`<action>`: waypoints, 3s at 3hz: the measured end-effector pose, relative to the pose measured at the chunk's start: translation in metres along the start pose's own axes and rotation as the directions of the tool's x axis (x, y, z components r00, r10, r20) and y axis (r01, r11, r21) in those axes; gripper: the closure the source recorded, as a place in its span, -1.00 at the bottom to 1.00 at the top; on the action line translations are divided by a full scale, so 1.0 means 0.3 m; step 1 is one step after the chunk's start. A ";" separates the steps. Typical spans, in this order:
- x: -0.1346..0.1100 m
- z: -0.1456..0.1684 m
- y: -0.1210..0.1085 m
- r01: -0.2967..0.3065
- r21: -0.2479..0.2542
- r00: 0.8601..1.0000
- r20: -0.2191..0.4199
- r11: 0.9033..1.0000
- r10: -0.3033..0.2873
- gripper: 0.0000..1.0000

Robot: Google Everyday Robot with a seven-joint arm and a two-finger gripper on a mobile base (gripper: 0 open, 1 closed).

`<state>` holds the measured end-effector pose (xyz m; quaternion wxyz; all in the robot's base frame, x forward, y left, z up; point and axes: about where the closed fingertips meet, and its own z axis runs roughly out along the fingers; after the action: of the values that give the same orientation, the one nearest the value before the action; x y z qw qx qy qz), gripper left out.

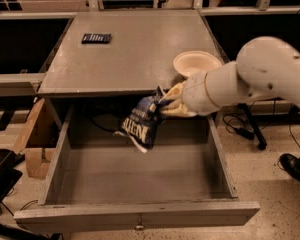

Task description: Place blue chip bag into top drawer

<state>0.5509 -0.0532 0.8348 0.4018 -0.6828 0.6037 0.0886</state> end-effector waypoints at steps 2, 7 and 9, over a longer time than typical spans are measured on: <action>0.052 0.260 0.235 0.044 -0.130 0.999 0.028 0.991 -0.041 1.00; 0.054 0.273 0.250 0.046 -0.138 0.999 0.030 0.989 -0.042 -1.00; 0.011 0.212 0.199 0.074 -0.133 0.997 0.021 0.988 -0.072 -1.00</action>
Offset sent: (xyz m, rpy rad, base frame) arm -0.0463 0.0593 -0.1320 -0.0283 0.0995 0.1740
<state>0.5215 -0.0110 0.7643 0.3631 -0.7290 0.5678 0.1195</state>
